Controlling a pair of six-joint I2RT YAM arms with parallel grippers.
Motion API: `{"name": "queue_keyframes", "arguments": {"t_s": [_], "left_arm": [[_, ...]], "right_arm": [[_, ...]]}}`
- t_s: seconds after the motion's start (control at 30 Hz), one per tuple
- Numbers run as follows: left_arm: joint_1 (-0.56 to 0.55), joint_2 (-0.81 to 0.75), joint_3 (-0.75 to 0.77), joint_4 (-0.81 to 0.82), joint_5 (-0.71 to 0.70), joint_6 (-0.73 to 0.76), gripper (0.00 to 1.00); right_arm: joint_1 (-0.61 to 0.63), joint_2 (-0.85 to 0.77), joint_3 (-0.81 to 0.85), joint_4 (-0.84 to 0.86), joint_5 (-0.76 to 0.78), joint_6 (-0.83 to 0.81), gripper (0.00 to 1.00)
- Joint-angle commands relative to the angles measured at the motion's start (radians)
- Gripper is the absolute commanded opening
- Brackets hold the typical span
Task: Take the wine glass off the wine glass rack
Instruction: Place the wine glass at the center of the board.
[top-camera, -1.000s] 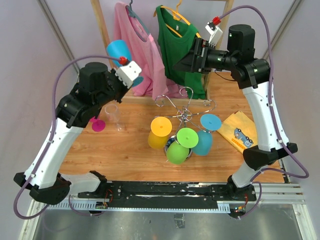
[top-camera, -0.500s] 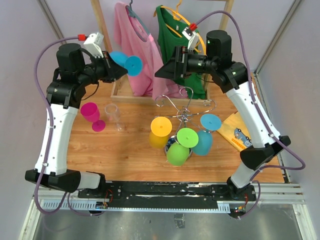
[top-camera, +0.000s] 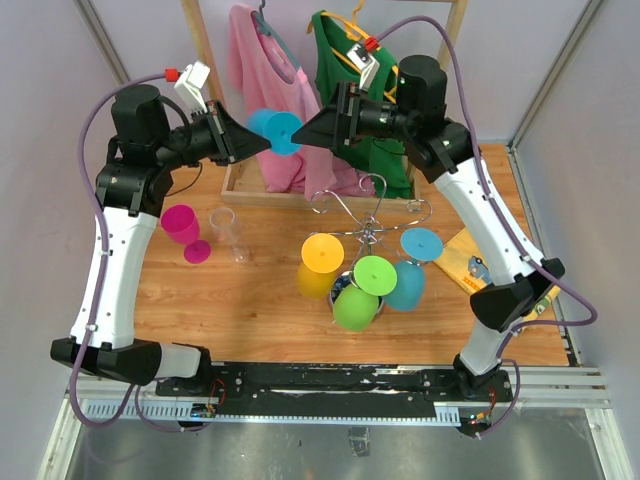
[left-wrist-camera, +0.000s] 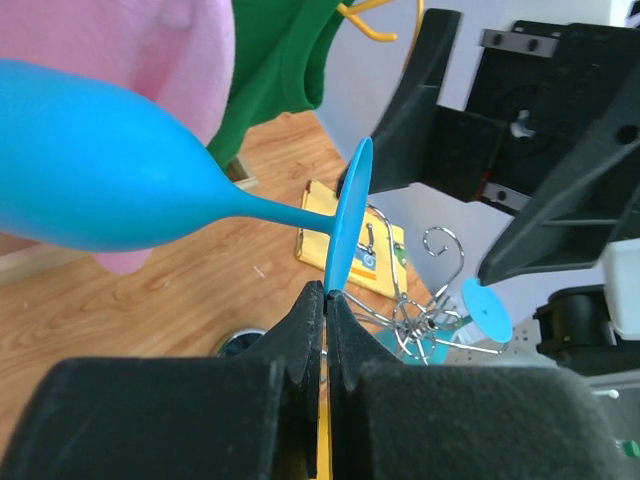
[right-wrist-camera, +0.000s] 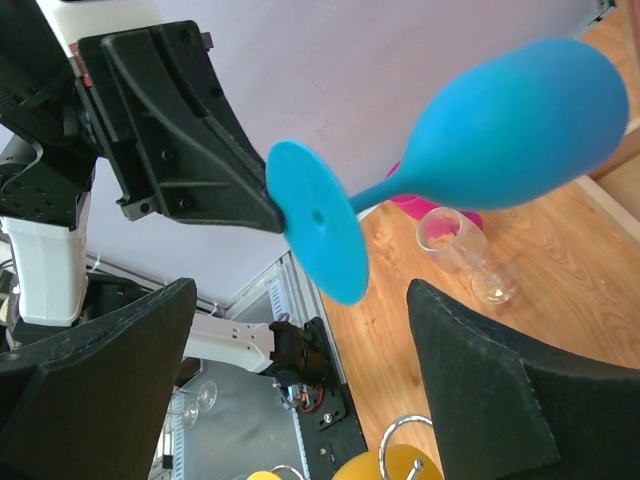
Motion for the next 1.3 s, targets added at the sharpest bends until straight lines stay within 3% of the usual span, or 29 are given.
{"name": "queue_keyframes", "arguments": {"t_s": [0.0, 0.13, 0.27, 0.37, 0.5, 0.63, 0.7, 0.77, 0.87, 1.0, 1.27], "left_arm": [[0.01, -0.016, 0.014, 0.059, 0.073, -0.037, 0.0], [0.01, -0.018, 0.009, 0.073, 0.095, -0.05, 0.0], [0.011, -0.018, -0.001, 0.093, 0.12, -0.066, 0.0], [0.011, -0.018, -0.006, 0.103, 0.128, -0.072, 0.0], [0.01, -0.02, -0.016, 0.106, 0.129, -0.071, 0.0], [0.014, -0.022, -0.023, 0.105, 0.119, -0.062, 0.02], [0.038, -0.023, -0.031, 0.106, 0.118, -0.064, 0.22], [0.096, -0.026, -0.061, 0.13, 0.143, -0.096, 0.52], [0.22, -0.034, -0.169, 0.275, 0.24, -0.222, 0.73], [0.316, -0.047, -0.32, 0.527, 0.34, -0.437, 0.8], [0.327, -0.047, -0.445, 1.06, 0.405, -0.793, 0.95]], "right_arm": [[0.027, 0.029, 0.021, 0.121, -0.046, 0.075, 0.87], [0.035, 0.039, 0.017, 0.158, -0.07, 0.103, 0.8], [0.036, 0.039, 0.007, 0.174, -0.083, 0.116, 0.65], [0.036, 0.036, -0.004, 0.191, -0.093, 0.128, 0.43], [0.036, 0.024, -0.029, 0.221, -0.1, 0.142, 0.03], [0.036, 0.002, -0.061, 0.243, -0.106, 0.146, 0.01], [0.035, -0.007, -0.067, 0.25, -0.112, 0.15, 0.01], [0.032, -0.022, -0.079, 0.281, -0.127, 0.171, 0.01], [0.017, -0.052, -0.123, 0.399, -0.158, 0.261, 0.01], [-0.007, -0.073, -0.157, 0.616, -0.2, 0.421, 0.01], [-0.014, -0.038, -0.178, 1.063, -0.231, 0.782, 0.01]]}}
